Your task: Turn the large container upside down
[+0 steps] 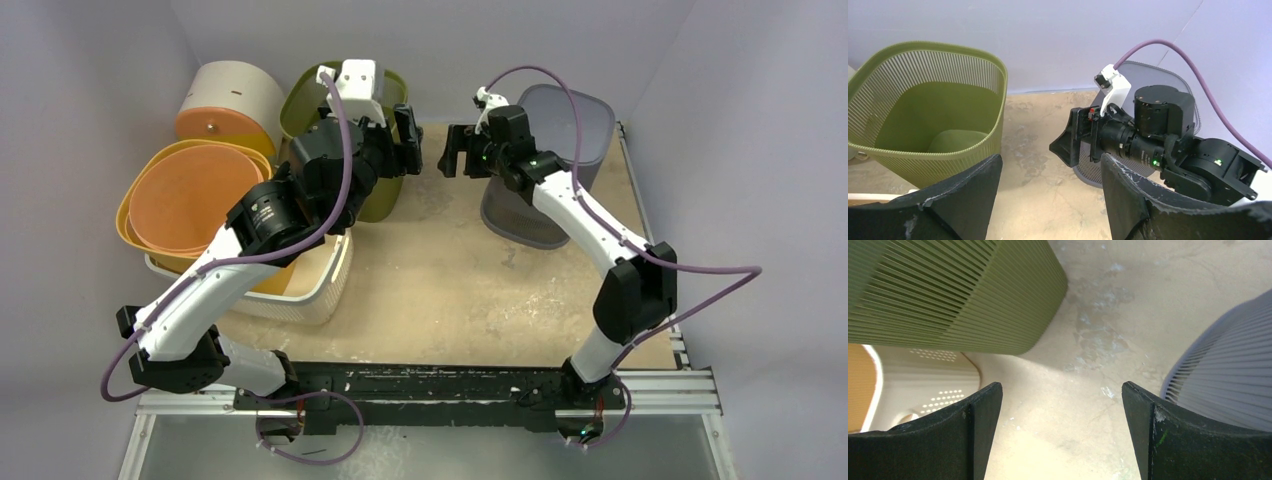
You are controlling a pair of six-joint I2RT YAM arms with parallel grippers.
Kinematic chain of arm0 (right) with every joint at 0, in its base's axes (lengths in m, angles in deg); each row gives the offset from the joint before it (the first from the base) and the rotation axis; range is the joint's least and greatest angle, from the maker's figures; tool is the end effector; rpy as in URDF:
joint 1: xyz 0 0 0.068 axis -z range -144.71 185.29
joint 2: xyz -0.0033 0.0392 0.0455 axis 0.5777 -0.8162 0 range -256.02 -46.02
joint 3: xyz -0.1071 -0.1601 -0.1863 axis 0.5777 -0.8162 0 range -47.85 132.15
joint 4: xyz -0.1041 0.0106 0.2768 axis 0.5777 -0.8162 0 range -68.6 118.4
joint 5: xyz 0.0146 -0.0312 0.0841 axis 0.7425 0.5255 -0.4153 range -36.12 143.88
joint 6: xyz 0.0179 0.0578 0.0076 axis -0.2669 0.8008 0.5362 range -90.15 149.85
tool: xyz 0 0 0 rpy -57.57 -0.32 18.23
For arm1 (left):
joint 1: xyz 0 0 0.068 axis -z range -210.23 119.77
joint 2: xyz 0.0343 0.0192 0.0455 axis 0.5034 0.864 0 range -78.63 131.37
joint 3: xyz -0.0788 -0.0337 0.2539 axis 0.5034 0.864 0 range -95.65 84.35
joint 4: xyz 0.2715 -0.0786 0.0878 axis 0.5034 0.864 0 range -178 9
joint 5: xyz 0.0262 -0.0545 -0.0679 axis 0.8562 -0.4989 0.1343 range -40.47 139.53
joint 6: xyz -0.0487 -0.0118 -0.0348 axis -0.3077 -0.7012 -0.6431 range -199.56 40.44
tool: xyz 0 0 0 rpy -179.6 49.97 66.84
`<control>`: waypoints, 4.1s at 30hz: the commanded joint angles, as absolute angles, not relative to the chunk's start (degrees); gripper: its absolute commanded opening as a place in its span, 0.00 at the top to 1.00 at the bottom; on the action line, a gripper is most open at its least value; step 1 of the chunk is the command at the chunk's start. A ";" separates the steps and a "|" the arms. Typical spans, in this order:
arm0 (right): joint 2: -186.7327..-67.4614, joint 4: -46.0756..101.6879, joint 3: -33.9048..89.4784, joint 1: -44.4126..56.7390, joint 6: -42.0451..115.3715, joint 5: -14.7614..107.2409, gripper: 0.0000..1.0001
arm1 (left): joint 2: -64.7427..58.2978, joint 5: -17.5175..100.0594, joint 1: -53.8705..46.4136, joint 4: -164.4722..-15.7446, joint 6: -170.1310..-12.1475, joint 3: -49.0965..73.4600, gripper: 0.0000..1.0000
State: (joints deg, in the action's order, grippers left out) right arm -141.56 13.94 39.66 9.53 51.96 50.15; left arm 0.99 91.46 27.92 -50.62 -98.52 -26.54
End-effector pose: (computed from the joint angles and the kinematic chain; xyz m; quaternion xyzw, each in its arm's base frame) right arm 0.3972 0.1950 0.3456 -0.0446 0.8300 0.2500 0.4966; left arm 0.1789 -0.2303 0.5542 0.0076 0.7346 -0.1809 0.6539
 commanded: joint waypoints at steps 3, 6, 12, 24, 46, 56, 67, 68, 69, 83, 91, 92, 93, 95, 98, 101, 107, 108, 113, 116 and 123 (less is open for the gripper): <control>-144.51 10.03 40.24 10.25 46.67 61.62 0.07 | 0.83 92.27 27.87 -53.45 -98.52 -27.26 0.31; -146.40 10.50 40.55 12.42 44.13 64.95 0.07 | 1.00 92.01 27.86 -53.46 -98.76 -26.79 0.31; -148.32 13.67 41.30 20.74 41.34 65.22 0.07 | 1.73 91.64 27.87 -52.54 -99.19 -26.37 0.31; -148.57 15.25 39.67 27.03 37.15 68.95 0.05 | 3.43 91.37 27.82 -50.56 -99.22 -27.71 0.31; -144.93 9.33 42.74 26.94 36.04 69.10 0.00 | 3.92 92.18 27.82 -48.88 -98.77 -27.78 0.30; -145.79 3.40 60.38 16.87 42.50 53.48 0.00 | 4.04 95.56 27.86 -49.15 -97.12 -31.76 0.30; -159.93 9.16 77.99 11.52 55.86 36.46 0.08 | 5.13 94.20 27.82 -48.54 -93.95 -34.69 0.30; -161.59 9.14 80.06 10.91 56.92 35.64 0.09 | 4.88 94.05 27.86 -48.75 -94.02 -34.43 0.30; -163.08 9.26 81.94 10.34 58.00 35.00 0.10 | 4.68 94.05 27.87 -48.99 -94.06 -33.99 0.30; -170.83 10.50 88.15 7.34 63.22 35.18 0.24 | 2.53 94.56 27.87 -49.31 -94.39 -31.16 0.30; -170.17 2.28 88.50 7.34 59.76 41.66 0.39 | -0.04 95.18 27.82 -50.12 -94.92 -27.95 0.30; -170.29 2.01 88.49 7.35 59.65 41.53 0.39 | -0.41 95.29 27.82 -50.21 -95.00 -27.49 0.30; -170.37 1.89 88.34 7.41 59.79 41.09 0.40 | -0.80 95.40 27.83 -50.26 -95.15 -27.03 0.30; -170.47 1.43 88.46 7.33 60.19 41.05 0.46 | -1.48 95.50 27.87 -50.51 -95.33 -26.16 0.30; -169.95 -0.04 88.61 7.34 59.95 43.36 0.55 | -2.35 95.54 27.86 -50.74 -95.47 -25.47 0.30; -169.25 -1.21 88.45 7.25 59.05 44.97 0.60 | -3.08 95.65 27.86 -50.62 -95.56 -25.04 0.30; -168.96 -3.78 89.17 7.28 58.08 46.92 0.91 | -5.16 96.41 27.83 -50.43 -95.81 -23.96 0.30; -168.79 -4.22 89.23 7.32 57.73 47.69 0.96 | -5.38 96.46 27.84 -50.33 -95.90 -23.94 0.30; -166.37 -7.02 89.77 7.33 55.45 54.08 1.00 | -6.49 96.79 27.87 -49.79 -96.21 -23.67 0.30; -164.26 -8.69 90.52 7.30 53.31 59.44 1.00 | -7.23 96.77 27.84 -49.67 -96.35 -23.46 0.30; -156.90 -10.27 88.00 7.28 50.19 70.33 1.00 | -7.42 96.34 27.87 -49.16 -95.70 -24.01 0.30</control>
State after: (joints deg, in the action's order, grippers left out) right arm -165.41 -9.49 87.63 7.19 53.12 62.22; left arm -6.51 96.03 27.92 -48.02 -95.48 -23.52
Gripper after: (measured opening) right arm 0.023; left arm 0.699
